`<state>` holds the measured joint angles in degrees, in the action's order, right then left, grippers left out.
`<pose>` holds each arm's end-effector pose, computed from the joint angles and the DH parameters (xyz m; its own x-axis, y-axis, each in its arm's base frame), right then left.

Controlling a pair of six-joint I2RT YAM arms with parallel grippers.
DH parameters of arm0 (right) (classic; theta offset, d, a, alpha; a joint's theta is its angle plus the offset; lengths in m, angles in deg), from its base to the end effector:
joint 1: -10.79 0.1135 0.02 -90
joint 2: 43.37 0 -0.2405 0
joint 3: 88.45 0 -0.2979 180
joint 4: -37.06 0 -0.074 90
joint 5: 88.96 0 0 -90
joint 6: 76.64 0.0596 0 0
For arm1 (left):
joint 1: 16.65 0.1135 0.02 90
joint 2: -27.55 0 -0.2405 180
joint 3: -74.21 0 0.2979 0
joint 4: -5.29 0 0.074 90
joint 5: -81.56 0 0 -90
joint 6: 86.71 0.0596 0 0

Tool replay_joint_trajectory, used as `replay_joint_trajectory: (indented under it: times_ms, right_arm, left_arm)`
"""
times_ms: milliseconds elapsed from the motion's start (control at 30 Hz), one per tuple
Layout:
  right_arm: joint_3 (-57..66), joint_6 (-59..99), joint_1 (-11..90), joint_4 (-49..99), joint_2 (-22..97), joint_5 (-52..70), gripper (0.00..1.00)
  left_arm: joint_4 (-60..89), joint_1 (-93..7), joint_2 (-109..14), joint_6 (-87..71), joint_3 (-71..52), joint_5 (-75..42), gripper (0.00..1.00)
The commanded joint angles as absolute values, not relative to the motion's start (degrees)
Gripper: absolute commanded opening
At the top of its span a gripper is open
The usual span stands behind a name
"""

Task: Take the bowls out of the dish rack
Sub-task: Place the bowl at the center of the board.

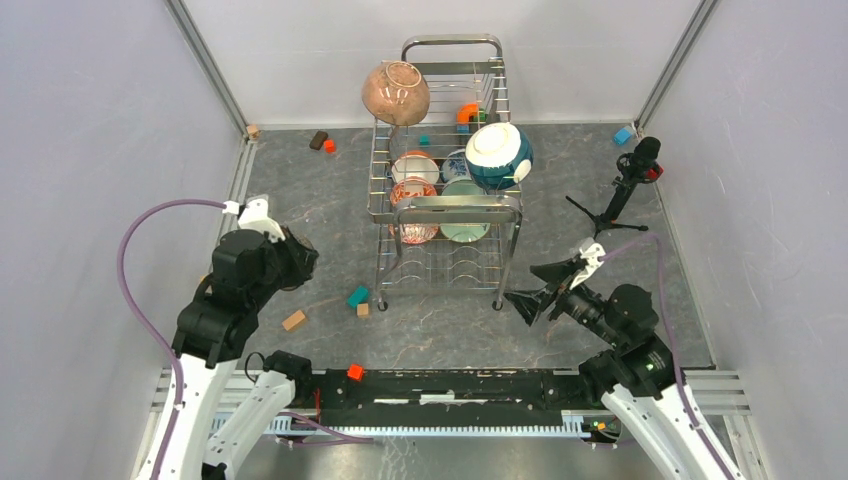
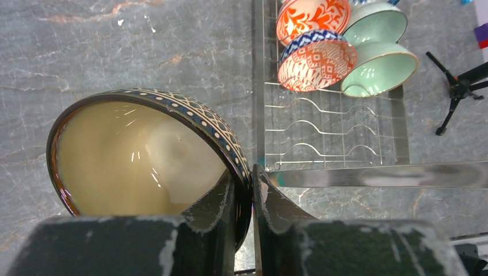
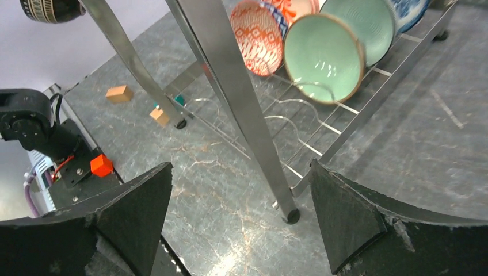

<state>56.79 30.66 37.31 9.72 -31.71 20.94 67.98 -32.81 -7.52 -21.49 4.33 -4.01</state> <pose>0.1593 0.1022 0.2694 -0.2783 0.1736 -0.9447 -0.6712 0.6684 0.3206 0.1796 -0.0473 0.3594 -0.4966 -0.2912 -0.8177 0.0041 0.9412 -0.3377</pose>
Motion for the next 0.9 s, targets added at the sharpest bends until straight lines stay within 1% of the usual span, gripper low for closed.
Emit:
replay_joint_trajectory:
  times_ms: [0, 233, 400, 467, 500, 633, 867]
  right_arm:
    - [60.22, 33.79, 37.56, 18.94, -29.69, 25.88, 0.94]
    - [63.23, 34.69, 37.59, 25.05, -27.76, 25.31, 0.93]
    - [65.66, 36.4, 37.58, 31.48, -25.13, 23.92, 0.87]
    - [66.46, 36.6, 37.58, 33.45, -23.48, 23.88, 0.82]
    - [67.06, 36.83, 37.55, 35.29, -22.03, 23.76, 0.77]
    - [68.12, 37.48, 37.62, 39.08, -20.67, 22.7, 0.68]
    - [70.22, 39.76, 37.67, 43.89, -17.4, 19.04, 0.48]
  left_arm:
    - [63.21, -32.96, -5.79, -20.51, 4.98, -3.83, 0.02]
    - [61.24, -33.0, -4.6, -21.72, 8.49, -6.07, 0.02]
    - [58.72, -33.0, -4.79, -23.42, 11.25, -8.17, 0.02]
    - [58.21, -32.97, -4.79, -23.69, 12.06, -8.17, 0.02]
    - [57.86, -32.98, -4.7, -23.76, 12.85, -8.17, 0.02]
    - [56.64, -32.95, -4.22, -24.03, 14.36, -9.82, 0.02]
    - [54.78, -32.98, -4.68, -24.23, 16.35, -10.2, 0.02]
